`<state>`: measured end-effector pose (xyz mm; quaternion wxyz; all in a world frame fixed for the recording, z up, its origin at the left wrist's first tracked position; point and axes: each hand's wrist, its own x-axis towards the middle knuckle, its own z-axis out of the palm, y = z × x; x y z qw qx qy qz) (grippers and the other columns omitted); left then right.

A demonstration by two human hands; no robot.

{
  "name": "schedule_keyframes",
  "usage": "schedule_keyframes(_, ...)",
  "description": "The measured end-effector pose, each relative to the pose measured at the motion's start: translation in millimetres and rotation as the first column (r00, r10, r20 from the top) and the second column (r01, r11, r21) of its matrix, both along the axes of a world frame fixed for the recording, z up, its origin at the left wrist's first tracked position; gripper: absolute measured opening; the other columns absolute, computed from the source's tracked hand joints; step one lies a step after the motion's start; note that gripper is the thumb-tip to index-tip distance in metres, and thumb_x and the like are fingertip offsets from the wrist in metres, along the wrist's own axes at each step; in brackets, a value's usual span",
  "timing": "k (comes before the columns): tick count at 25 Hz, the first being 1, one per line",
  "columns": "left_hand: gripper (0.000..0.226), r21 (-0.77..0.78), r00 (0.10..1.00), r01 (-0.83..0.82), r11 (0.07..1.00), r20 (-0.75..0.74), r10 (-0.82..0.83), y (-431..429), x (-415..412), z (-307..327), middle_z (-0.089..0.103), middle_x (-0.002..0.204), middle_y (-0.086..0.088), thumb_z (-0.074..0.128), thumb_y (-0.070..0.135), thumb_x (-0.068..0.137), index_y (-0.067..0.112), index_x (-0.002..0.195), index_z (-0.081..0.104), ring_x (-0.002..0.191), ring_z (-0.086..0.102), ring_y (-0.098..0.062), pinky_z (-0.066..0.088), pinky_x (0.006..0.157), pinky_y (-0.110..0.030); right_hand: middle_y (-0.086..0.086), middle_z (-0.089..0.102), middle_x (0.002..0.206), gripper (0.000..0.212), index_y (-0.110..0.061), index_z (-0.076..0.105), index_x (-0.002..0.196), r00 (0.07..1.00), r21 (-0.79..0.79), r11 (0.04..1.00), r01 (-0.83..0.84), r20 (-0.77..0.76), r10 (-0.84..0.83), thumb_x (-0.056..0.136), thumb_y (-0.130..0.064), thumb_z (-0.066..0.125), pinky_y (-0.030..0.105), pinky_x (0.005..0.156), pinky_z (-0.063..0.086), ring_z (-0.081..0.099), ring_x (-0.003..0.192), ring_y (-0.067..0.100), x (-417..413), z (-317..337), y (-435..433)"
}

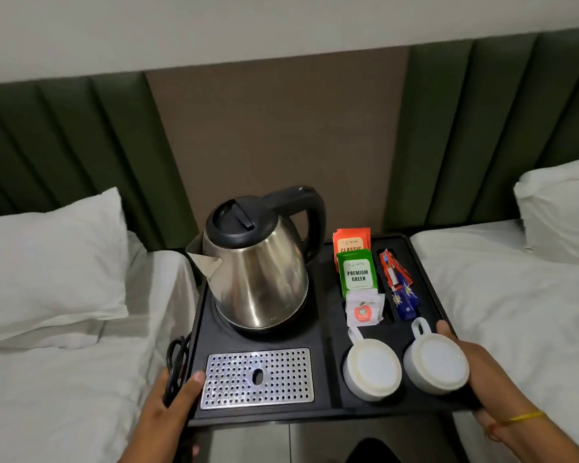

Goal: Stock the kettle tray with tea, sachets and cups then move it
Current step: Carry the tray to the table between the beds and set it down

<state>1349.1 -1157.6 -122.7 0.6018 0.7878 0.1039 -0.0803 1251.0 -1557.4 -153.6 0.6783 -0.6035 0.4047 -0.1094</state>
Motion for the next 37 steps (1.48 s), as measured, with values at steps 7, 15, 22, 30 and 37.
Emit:
schedule_keyframes(7, 0.021, -0.061, 0.998, -0.003, 0.998, 0.068, 0.007, -67, 197, -223, 0.081, 0.086, -0.012, 0.07, 0.029, 0.096, 0.018, 0.114, 0.066, 0.053, 0.069, -0.034, 0.05, 0.038, -0.036, -0.003, 0.071, 0.107, 0.046, -0.021, 0.067, 0.131, 0.997, -0.001, 1.0, 0.02, 0.078, -0.02, 0.092, -0.045, 0.066, 0.027, 0.066, 0.044, 0.06, 0.08, 0.005, 218, -233, -76)
schedule_keyframes(15, 0.022, -0.095, 0.997, -0.038, 0.995, 0.061, 0.043, -93, 311, -357, 0.075, 0.061, 0.013, 0.071, 0.019, 0.095, 0.021, 0.116, 0.065, 0.044, 0.068, -0.011, 0.047, 0.045, -0.028, 0.014, 0.066, 0.116, 0.032, -0.001, 0.074, 0.112, 0.995, -0.127, 0.991, -0.038, 0.083, 0.049, 0.097, -0.028, 0.063, 0.039, 0.102, 0.039, 0.057, 0.105, 0.028, 341, -375, -101)
schedule_keyframes(22, 0.02, -0.092, 0.996, -0.062, 0.994, -0.074, 0.056, -102, 362, -405, 0.078, 0.064, -0.001, 0.069, 0.024, 0.097, 0.024, 0.116, 0.065, 0.043, 0.068, -0.024, 0.048, 0.036, -0.032, 0.006, 0.068, 0.11, 0.02, -0.018, 0.075, 0.098, 0.997, -0.084, 0.996, -0.04, 0.061, 0.046, 0.096, -0.034, 0.064, 0.042, 0.108, 0.04, 0.058, 0.109, 0.025, 376, -399, -104)
schedule_keyframes(30, 0.005, -0.002, 0.996, 0.03, 1.0, -0.079, -0.03, -93, 395, -419, 0.078, 0.071, -0.011, 0.065, 0.025, 0.099, 0.025, 0.104, 0.062, 0.046, 0.067, -0.037, 0.051, 0.035, -0.033, 0.017, 0.079, 0.085, 0.029, -0.006, 0.079, 0.085, 0.999, -0.124, 0.992, -0.014, -0.054, 0.008, 0.093, -0.031, 0.066, 0.048, 0.086, 0.052, 0.071, 0.089, 0.038, 391, -406, -99)
schedule_keyframes(37, 0.015, 0.175, 0.999, 0.04, 0.984, 0.002, -0.041, -83, 400, -424, 0.08, 0.078, -0.008, 0.068, 0.031, 0.097, 0.031, 0.112, 0.07, 0.061, 0.074, -0.037, 0.06, 0.056, -0.044, 0.016, 0.077, 0.089, 0.02, -0.006, 0.078, 0.082, 0.992, -0.171, 0.978, 0.121, -0.01, -0.124, 0.092, -0.01, 0.061, 0.049, 0.08, 0.055, 0.069, 0.084, 0.035, 379, -413, -86)
